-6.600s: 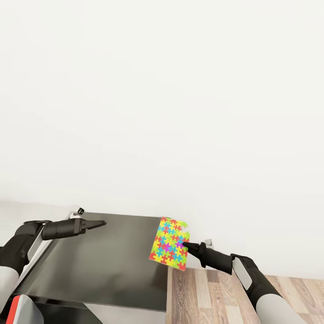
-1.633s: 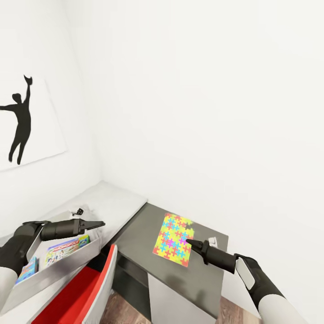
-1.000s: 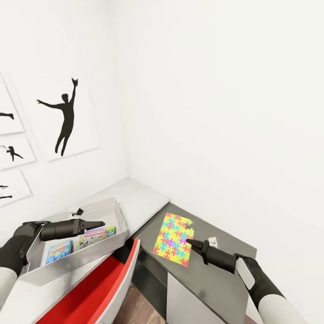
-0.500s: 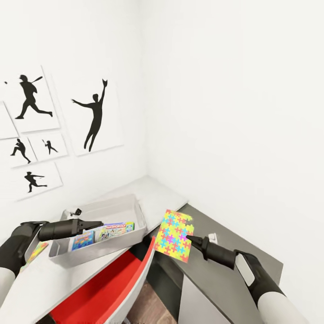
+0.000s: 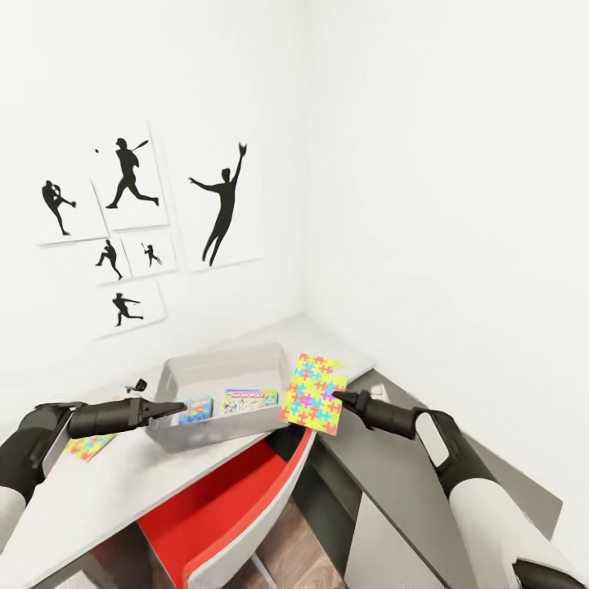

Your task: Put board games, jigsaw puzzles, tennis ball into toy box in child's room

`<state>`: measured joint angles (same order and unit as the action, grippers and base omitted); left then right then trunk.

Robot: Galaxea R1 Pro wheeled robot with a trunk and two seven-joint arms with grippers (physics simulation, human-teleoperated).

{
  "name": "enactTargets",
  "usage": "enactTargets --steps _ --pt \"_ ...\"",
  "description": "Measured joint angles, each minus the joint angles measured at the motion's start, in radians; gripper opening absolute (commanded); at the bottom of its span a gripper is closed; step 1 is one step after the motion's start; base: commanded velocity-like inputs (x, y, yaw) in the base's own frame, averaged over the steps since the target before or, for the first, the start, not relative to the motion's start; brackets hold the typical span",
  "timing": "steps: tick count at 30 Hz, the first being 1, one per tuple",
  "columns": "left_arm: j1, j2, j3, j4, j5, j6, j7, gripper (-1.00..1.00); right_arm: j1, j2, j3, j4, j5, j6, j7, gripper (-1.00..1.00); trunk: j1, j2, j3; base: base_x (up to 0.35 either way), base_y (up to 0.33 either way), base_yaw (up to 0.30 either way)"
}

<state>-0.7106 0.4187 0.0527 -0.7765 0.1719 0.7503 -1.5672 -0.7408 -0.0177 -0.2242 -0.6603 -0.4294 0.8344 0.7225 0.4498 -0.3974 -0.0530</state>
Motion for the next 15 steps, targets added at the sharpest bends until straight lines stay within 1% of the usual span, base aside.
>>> enactTargets --steps 6,10,15 --pt "0.000 0.000 0.001 0.000 0.000 0.000 0.000 1.00 -0.008 0.004 -0.001 -0.002 0.000 -0.009 -0.018 -1.00 0.000 0.000 -0.004 -0.289 0.032 0.283" --pt "0.000 0.000 0.000 0.000 0.000 0.000 0.000 1.00 -0.010 0.004 -0.001 -0.002 0.001 -0.052 -0.023 -1.00 0.000 0.000 -0.006 -0.258 0.043 0.280" --pt "0.000 0.000 0.000 0.000 0.000 0.000 0.000 1.00 -0.010 0.004 -0.001 -0.002 0.002 -0.075 -0.042 -1.00 0.000 0.000 -0.009 -0.080 0.009 0.277"
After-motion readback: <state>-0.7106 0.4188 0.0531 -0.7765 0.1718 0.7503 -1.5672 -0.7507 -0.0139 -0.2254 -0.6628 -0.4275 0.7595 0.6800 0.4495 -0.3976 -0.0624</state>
